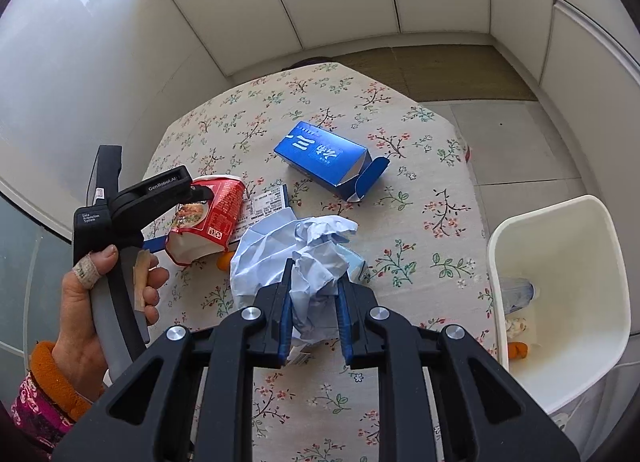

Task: Collect trash
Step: 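Grasp the red noodle cup rim with the left tool while the right tool holds the paper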

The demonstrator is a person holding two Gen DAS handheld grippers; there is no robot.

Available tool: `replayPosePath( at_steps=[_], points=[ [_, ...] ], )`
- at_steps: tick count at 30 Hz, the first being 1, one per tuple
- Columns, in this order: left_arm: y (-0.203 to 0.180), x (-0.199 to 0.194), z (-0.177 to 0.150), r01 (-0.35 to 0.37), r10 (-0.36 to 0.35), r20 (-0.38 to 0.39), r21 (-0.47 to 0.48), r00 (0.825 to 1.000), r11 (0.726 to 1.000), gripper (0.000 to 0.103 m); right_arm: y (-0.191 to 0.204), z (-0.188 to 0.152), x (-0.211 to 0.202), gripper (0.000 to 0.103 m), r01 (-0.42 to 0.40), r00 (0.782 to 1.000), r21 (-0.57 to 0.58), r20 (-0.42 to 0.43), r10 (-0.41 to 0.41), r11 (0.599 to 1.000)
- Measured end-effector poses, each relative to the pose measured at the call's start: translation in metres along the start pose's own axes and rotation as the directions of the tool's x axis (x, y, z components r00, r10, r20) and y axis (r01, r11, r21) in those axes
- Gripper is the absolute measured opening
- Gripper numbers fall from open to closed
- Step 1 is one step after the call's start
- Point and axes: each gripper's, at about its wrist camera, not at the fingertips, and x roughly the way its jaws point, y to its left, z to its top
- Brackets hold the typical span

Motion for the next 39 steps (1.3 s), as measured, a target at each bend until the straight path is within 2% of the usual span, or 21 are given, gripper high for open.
replayPosePath(
  at_steps=[1,3,6,8,9,10,12,13,15,20,21,22,23,24,25,28,31,34,36,37,39],
  points=[
    [0.000,0.001,0.000,0.003,-0.003,0.005,0.002,1.000,1.000,0.096,0.000,0.001,0.000,0.018,-0.001,1.000,0.001,0.000,0.001,1.000],
    [-0.001,-0.002,-0.001,0.005,-0.005,0.037,0.010,0.999,1.000,0.089,0.001,0.001,0.000,0.018,0.000,1.000,0.001,0.000,0.000,1.000],
    [-0.005,-0.015,0.001,0.017,-0.020,0.079,0.039,0.997,0.999,0.064,0.001,0.002,0.000,0.018,-0.002,1.000,0.005,0.001,0.002,1.000],
    [-0.004,-0.022,0.003,0.037,-0.041,0.087,0.041,0.995,0.998,0.058,0.001,0.002,0.000,0.018,0.000,1.000,0.004,0.003,0.000,1.000],
    [-0.003,-0.025,0.003,0.038,-0.042,0.095,0.044,0.995,0.998,0.043,0.001,0.002,0.000,0.018,0.002,1.000,0.005,0.003,-0.002,1.000],
    [-0.003,-0.028,0.003,0.034,-0.039,0.101,0.053,0.994,0.998,0.041,0.001,0.002,0.001,0.019,0.003,1.000,0.005,0.002,-0.003,1.000],
    [-0.001,-0.033,0.002,0.022,-0.029,0.112,0.061,0.993,0.998,0.018,0.000,0.002,0.001,0.019,0.006,1.000,0.008,0.003,-0.006,1.000],
    [0.002,-0.036,0.002,0.025,-0.031,0.110,0.060,0.993,0.998,0.013,0.000,0.002,0.001,0.019,0.007,1.000,0.009,0.003,-0.007,1.000],
    [0.007,-0.036,0.003,0.046,-0.050,0.095,0.046,0.994,0.998,0.010,0.001,0.003,0.001,0.019,0.008,1.000,0.011,0.005,-0.009,1.000],
    [0.013,-0.041,0.011,0.095,-0.096,0.065,0.016,0.993,0.995,0.011,0.001,0.002,-0.001,0.019,0.005,1.000,0.010,0.012,-0.005,1.000],
    [0.012,-0.045,0.012,0.093,-0.094,0.055,0.028,0.994,0.995,0.017,0.001,0.002,-0.001,0.019,0.005,1.000,0.009,0.014,-0.005,1.000],
    [0.011,-0.048,0.013,0.079,-0.081,0.049,0.040,0.996,0.996,0.027,0.000,0.003,-0.002,0.019,0.004,1.000,0.011,0.016,-0.004,1.000],
    [0.010,-0.051,0.013,0.050,-0.052,0.041,0.050,0.998,0.998,0.069,-0.001,0.003,-0.003,0.019,0.001,1.000,0.014,0.018,-0.002,1.000],
    [0.011,-0.053,0.012,0.027,-0.029,0.040,0.046,0.999,0.999,0.096,-0.002,0.003,-0.004,0.019,-0.002,1.000,0.015,0.020,0.001,1.000],
    [0.015,-0.057,0.011,0.040,-0.041,0.052,0.023,0.998,0.999,0.095,-0.002,0.003,-0.004,0.019,-0.005,1.000,0.018,0.023,0.004,1.000],
    [0.020,-0.050,0.009,0.113,-0.113,-0.012,-0.025,0.993,0.993,0.096,-0.003,0.005,-0.008,0.019,-0.018,0.999,0.021,0.034,0.017,1.000],
    [0.016,-0.042,0.005,0.105,-0.106,-0.037,-0.033,0.994,0.994,0.096,-0.003,0.005,-0.009,0.019,-0.022,0.999,0.022,0.036,0.021,1.000],
    [0.016,-0.038,0.000,0.166,-0.173,-0.049,-0.114,0.984,0.979,0.096,-0.008,0.005,-0.010,0.019,-0.015,0.999,0.028,0.033,0.014,0.999],
    [0.024,-0.041,-0.005,0.213,-0.223,-0.022,-0.221,0.975,0.952,0.096,-0.013,0.006,-0.011,0.019,-0.013,0.999,0.040,0.036,0.011,0.999],
    [0.033,-0.043,-0.011,0.248,-0.259,-0.003,-0.291,0.966,0.924,0.096,-0.015,0.006,-0.012,0.019,-0.014,0.999,0.045,0.037,0.012,0.999],
    [0.054,-0.042,-0.025,0.335,-0.360,0.023,-0.426,0.933,0.840,0.096,-0.017,0.007,-0.013,0.019,-0.018,0.999,0.048,0.037,0.016,0.999]
  ],
)
